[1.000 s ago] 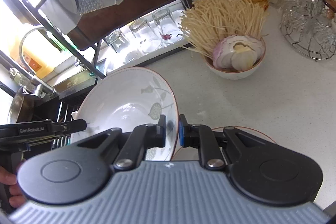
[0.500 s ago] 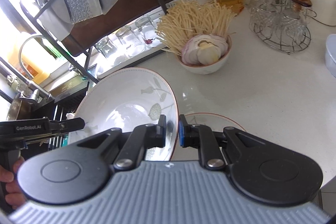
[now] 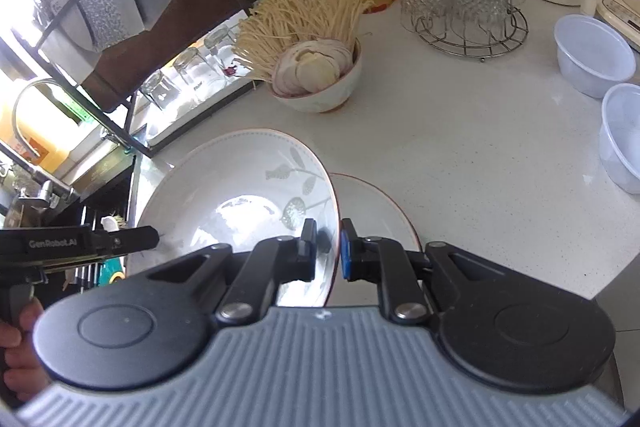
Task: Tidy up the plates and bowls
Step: 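Lift the leaf-pattern plate with both grippers and carry it over the other leaf plate, then lower the plate onto the other leaf plate and open both grippers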
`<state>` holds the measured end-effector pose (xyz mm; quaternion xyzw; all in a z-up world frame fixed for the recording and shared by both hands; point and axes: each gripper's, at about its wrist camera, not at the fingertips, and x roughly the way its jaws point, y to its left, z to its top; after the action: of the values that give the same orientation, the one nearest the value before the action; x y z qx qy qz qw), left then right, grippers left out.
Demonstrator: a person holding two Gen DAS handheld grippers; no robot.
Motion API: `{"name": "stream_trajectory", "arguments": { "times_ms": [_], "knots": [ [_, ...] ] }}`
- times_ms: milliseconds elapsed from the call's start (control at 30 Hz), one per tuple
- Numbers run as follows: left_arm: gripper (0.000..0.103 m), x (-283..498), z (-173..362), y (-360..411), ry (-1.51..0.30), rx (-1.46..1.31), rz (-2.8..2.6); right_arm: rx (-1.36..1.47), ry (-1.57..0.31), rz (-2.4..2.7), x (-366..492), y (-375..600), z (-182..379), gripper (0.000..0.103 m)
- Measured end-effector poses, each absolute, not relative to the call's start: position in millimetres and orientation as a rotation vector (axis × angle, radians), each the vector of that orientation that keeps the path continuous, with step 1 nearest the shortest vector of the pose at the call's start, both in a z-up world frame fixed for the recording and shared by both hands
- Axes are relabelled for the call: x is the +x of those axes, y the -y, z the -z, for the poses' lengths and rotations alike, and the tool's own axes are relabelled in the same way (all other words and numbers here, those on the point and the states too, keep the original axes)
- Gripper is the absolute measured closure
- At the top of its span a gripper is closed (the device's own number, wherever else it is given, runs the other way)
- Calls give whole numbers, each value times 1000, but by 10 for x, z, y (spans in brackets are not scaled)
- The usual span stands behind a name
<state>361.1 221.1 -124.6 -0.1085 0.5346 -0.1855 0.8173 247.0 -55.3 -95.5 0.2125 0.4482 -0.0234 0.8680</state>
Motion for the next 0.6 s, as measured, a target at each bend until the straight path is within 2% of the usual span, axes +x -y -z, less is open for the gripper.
{"name": "stream_trajectory", "arguments": {
  "times_ms": [300,600],
  "knots": [
    [92,3628,1540,-1812,-1230,-115,473,481,-967,178,2273,745,1172,88],
    [91,3659,1664,-1593,-1247,11,486,368,-959,223,2291,678,1247,85]
  ]
}}
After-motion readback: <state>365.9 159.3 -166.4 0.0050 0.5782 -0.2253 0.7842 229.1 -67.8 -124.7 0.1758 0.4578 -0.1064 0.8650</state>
